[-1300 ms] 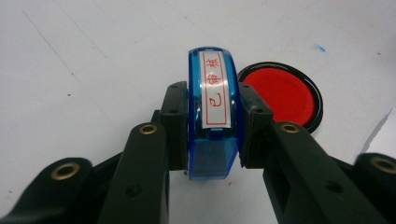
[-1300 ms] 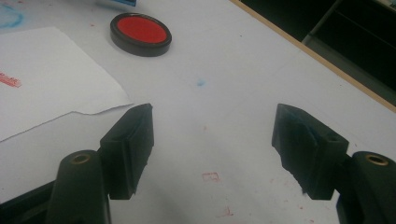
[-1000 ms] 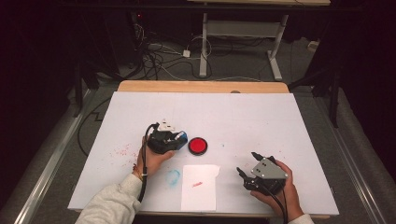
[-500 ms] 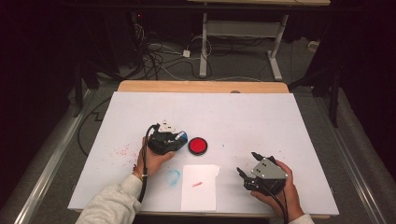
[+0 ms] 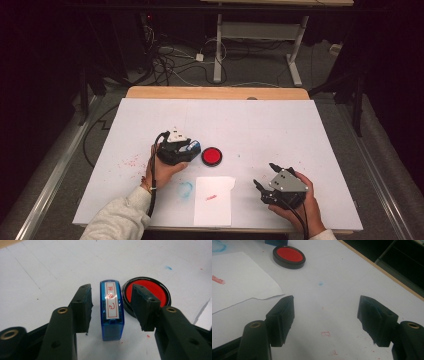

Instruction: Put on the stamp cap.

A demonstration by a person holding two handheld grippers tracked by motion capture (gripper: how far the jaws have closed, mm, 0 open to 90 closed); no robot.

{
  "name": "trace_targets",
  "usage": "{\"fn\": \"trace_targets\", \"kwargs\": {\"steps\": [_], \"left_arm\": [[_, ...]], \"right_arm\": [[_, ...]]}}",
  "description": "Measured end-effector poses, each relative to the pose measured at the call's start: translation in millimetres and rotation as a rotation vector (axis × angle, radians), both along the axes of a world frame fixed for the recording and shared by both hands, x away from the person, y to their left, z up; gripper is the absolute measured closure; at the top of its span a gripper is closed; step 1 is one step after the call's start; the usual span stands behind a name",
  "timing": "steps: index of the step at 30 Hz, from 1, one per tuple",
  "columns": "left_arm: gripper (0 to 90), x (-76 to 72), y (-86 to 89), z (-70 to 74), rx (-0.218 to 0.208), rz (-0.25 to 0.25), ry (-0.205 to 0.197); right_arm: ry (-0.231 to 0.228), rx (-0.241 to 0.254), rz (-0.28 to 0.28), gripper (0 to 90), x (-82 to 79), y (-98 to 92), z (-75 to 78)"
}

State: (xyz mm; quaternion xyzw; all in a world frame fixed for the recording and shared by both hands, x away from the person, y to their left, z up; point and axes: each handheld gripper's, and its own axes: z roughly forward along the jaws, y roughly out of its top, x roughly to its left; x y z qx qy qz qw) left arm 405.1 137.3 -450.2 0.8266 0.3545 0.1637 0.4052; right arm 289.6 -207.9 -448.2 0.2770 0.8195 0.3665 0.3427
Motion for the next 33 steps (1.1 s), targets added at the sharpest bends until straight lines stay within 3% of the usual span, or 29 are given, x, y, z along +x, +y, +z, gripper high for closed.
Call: {"fn": "trace_targets", "kwargs": {"steps": [9,14,20,25,33], "left_arm": [[43.0,-5.3,1.7,8.6,-0.002,0.009,-0.079],[36.8,-8.9,1.0,13.5,-0.011,-0.001,-0.108],[28.1,-16.1,-4.0,18.8,0.006,-0.026,-0.159],[21.8,-19.3,-6.4,20.7,0.001,-0.053,-0.174],[19.5,-24.0,-8.5,23.7,0.027,-0.086,-0.199]], "right_arm": [[-0.001,-0.002,0.001,30.3,-0.1,0.1,0.2],[-0.002,-0.001,0.001,30.3,-0.1,-0.1,0.3],[-0.004,-0.001,0.0,30.3,-0.3,0.0,0.5],[-0.005,0.002,0.0,30.3,-0.6,-0.1,1.0],[-0.007,0.012,0.003,30.2,-1.2,-0.5,2.1]]}}
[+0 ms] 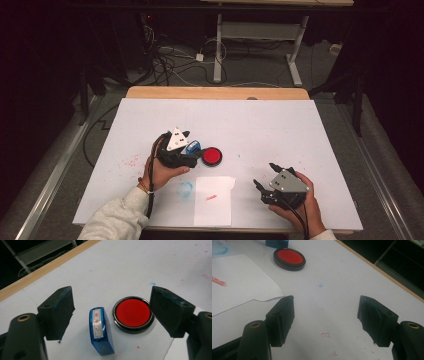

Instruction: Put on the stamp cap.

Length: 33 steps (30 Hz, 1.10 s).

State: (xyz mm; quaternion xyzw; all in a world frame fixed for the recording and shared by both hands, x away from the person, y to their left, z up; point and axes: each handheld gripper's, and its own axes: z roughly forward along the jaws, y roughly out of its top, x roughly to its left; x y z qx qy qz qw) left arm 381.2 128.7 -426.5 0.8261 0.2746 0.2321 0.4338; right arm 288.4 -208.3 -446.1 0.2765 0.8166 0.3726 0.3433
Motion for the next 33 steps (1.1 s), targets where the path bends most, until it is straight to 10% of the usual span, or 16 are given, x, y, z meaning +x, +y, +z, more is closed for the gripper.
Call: {"fn": "trace_targets", "kwargs": {"steps": [33], "left_arm": [[18.1,-22.7,-1.9,12.0,0.094,-0.104,-0.094]], "right_arm": [[-0.005,0.023,-0.006,29.7,0.0,-1.8,3.2]]}}
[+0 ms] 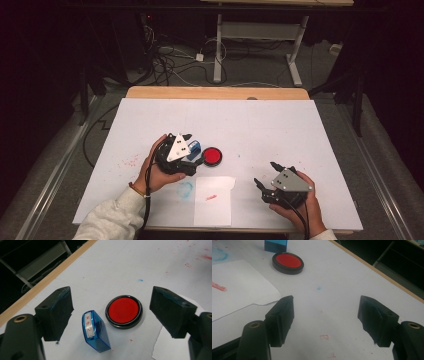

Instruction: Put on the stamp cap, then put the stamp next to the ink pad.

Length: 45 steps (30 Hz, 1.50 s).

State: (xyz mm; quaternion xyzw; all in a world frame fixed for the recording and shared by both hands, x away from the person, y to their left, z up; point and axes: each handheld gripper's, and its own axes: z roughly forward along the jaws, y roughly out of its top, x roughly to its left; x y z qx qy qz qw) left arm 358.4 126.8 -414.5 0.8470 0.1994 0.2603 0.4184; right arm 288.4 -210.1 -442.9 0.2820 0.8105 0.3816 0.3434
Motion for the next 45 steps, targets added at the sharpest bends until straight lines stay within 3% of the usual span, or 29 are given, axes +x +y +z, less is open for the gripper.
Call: {"fn": "trace_targets", "kwargs": {"steps": [15,25,45], "left_arm": [[16.4,-15.9,8.6,3.9,0.0,-0.022,-0.054],[16.4,-30.2,15.1,4.0,0.028,-0.039,-0.083],[16.4,-52.0,29.6,2.0,0.01,-0.046,-0.122]], "right_arm": [[-0.011,0.003,0.006,29.8,-2.1,1.5,2.4],[-0.016,0.004,0.005,29.8,-7.2,-0.2,3.1],[-0.022,0.003,0.009,29.8,-11.8,1.1,4.9]]}}
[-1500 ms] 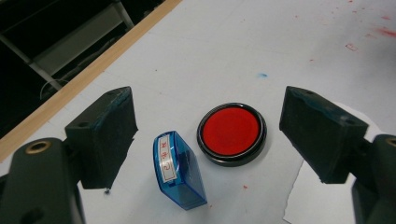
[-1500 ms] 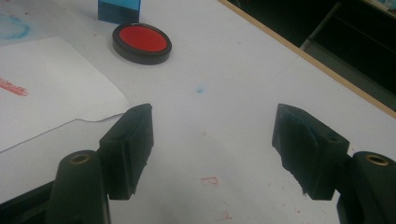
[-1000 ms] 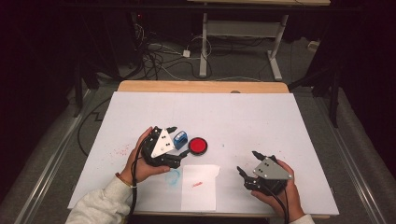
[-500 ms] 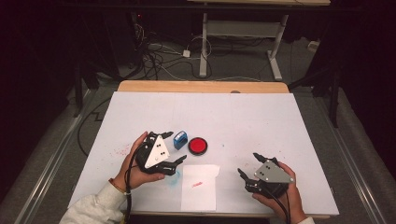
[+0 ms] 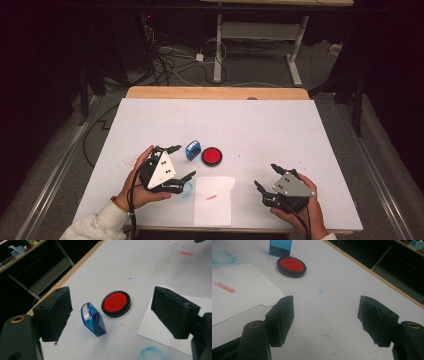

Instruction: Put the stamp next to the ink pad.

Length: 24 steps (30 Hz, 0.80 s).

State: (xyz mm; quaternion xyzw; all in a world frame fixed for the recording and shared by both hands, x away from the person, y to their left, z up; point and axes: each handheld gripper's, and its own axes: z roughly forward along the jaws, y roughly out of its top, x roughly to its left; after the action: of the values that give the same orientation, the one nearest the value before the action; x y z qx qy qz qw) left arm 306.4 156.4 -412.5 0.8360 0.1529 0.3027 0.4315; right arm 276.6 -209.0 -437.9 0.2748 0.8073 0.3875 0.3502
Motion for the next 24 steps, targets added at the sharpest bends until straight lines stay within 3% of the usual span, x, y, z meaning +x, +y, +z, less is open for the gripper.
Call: {"fn": "trace_targets", "kwargs": {"steps": [24], "left_arm": [[16.4,-15.5,20.9,-14.6,0.013,0.028,0.01]], "right_arm": [[-0.005,-0.002,0.013,29.8,-2.6,3.4,1.0]]}}
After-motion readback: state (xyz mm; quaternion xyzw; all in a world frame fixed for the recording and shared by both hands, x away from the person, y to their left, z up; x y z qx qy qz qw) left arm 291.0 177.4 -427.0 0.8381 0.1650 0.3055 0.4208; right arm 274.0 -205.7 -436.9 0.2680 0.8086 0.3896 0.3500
